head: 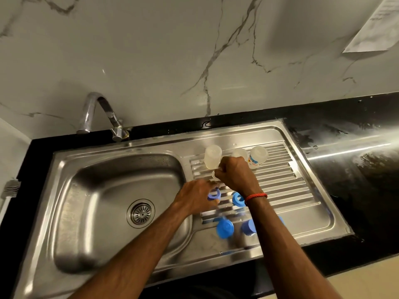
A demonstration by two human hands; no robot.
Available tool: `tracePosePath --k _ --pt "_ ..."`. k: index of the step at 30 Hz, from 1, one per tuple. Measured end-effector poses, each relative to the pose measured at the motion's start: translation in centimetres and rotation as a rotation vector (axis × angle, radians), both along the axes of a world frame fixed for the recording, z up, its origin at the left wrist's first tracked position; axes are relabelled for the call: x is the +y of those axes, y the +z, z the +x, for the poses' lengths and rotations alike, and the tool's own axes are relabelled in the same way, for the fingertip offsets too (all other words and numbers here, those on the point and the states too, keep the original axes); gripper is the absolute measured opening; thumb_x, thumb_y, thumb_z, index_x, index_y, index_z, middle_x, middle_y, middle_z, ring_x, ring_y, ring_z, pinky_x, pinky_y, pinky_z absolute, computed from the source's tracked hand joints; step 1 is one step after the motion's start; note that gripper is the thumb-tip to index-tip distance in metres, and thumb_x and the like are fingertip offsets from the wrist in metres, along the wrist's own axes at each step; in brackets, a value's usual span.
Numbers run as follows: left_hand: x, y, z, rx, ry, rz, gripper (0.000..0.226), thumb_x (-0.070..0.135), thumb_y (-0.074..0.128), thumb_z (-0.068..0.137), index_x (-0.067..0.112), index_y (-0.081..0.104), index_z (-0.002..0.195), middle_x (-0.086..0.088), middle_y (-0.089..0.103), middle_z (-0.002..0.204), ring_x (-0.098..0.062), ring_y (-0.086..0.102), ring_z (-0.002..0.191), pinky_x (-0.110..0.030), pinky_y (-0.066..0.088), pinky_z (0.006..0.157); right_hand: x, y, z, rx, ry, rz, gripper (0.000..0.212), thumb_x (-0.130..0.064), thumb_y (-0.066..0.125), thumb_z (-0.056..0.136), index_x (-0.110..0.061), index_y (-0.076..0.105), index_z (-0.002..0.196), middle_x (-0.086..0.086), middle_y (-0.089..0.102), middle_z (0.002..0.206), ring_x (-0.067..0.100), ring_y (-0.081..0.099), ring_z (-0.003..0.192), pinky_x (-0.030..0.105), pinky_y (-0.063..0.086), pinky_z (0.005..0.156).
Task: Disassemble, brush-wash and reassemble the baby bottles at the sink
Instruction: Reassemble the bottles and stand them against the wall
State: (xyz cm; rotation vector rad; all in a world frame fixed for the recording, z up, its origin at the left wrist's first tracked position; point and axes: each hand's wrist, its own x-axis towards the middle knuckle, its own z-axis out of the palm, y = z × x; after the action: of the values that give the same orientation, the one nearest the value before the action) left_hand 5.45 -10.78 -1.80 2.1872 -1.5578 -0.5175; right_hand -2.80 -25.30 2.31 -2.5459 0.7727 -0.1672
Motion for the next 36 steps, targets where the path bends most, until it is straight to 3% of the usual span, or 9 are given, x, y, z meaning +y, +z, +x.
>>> tracePosePath --k 7,12,13,16,17,21,25,31,36 --pt "6.4 0.8 4.1 0.219 0.288 -0.222 0.045 0.042 0.071 0.082 0.023 0.068 0.122 0.007 0.071 0.11 -0.005 0.065 0.098 -0.029 0.056 0.088 2.9 3.6 2.4 -0.239 0.135 0.281 0.015 -0.019 0.08 0.082 -0.011 0.067 0.085 0.0 0.07 0.076 0.014 0.069 0.068 0.036 0.06 0.069" --pt "10.6 2.6 6.0 0.232 0.593 -0.417 0.043 0.038 0.066 0.081 0.021 0.069 0.12 0.008 0.073 0.107 -0.006 0.068 0.095 -0.024 0.055 0.087 7.9 7.3 4.5 -0.828 0.013 0.449 0.016 -0.018 0.074 0.089 -0.007 0.069 0.1 0.003 0.073 0.086 0.019 0.072 0.077 0.028 0.061 0.064" --pt "11.3 2.9 6.3 0.219 0.629 -0.439 0.042 0.037 0.066 0.081 0.021 0.069 0.12 0.008 0.073 0.106 -0.005 0.068 0.093 -0.022 0.055 0.085 8.5 6.8 5.0 -0.802 0.032 0.428 0.014 -0.02 0.072 0.091 -0.01 0.069 0.099 0.002 0.072 0.087 0.019 0.072 0.078 0.029 0.06 0.065" --pt "13.3 3.6 6.7 0.206 0.72 -0.486 0.035 0.022 0.073 0.083 0.024 0.07 0.117 0.009 0.072 0.098 -0.004 0.068 0.083 -0.021 0.055 0.073 9.7 3.3 5.8 -0.16 0.146 0.113 0.017 -0.034 0.07 0.09 -0.017 0.069 0.088 -0.001 0.069 0.079 0.019 0.069 0.075 0.034 0.058 0.069" --pt "14.0 3.8 6.8 0.208 0.739 -0.5 0.035 0.019 0.074 0.082 0.025 0.07 0.116 0.008 0.072 0.097 -0.004 0.068 0.082 -0.022 0.056 0.072 10.3 2.5 5.8 -0.107 0.129 0.047 0.019 -0.038 0.069 0.089 -0.019 0.069 0.086 -0.001 0.069 0.076 0.02 0.068 0.072 0.035 0.057 0.067" --pt "15.7 4.2 7.0 0.179 0.751 -0.552 0.04 0.026 0.068 0.075 0.023 0.071 0.115 0.008 0.072 0.103 -0.006 0.068 0.09 -0.022 0.057 0.078 12.2 2.9 6.3 -0.379 0.137 0.031 0.019 -0.04 0.063 0.093 -0.021 0.066 0.093 -0.003 0.07 0.08 0.015 0.063 0.068 0.03 0.052 0.061" --pt "16.4 4.8 6.5 0.214 0.78 -0.629 0.034 0.012 0.071 0.078 0.024 0.07 0.111 0.006 0.071 0.107 -0.005 0.067 0.094 -0.02 0.056 0.077 12.9 2.1 6.9 -0.056 0.184 -0.064 0.023 -0.037 0.061 0.092 -0.015 0.067 0.098 0.008 0.072 0.085 0.028 0.069 0.076 0.037 0.057 0.066" --pt "17.3 5.9 6.3 0.388 0.829 -0.674 0.03 0.013 0.07 0.083 0.031 0.07 0.108 0.005 0.07 0.112 -0.005 0.066 0.093 -0.017 0.053 0.075 13.6 4.3 6.9 -0.229 0.212 0.414 0.016 -0.031 0.068 0.093 -0.017 0.059 0.091 0.002 0.07 0.073 0.016 0.069 0.055 0.038 0.061 0.059" --pt "17.3 6.3 6.0 0.516 0.772 -0.727 0.043 0.018 0.073 0.075 0.03 0.068 0.115 0.005 0.072 0.112 -0.01 0.069 0.1 -0.021 0.055 0.08 13.9 5.5 6.7 -0.311 0.24 0.54 0.021 -0.023 0.084 0.08 -0.016 0.067 0.091 0.004 0.073 0.076 0.016 0.071 0.058 0.029 0.061 0.064"
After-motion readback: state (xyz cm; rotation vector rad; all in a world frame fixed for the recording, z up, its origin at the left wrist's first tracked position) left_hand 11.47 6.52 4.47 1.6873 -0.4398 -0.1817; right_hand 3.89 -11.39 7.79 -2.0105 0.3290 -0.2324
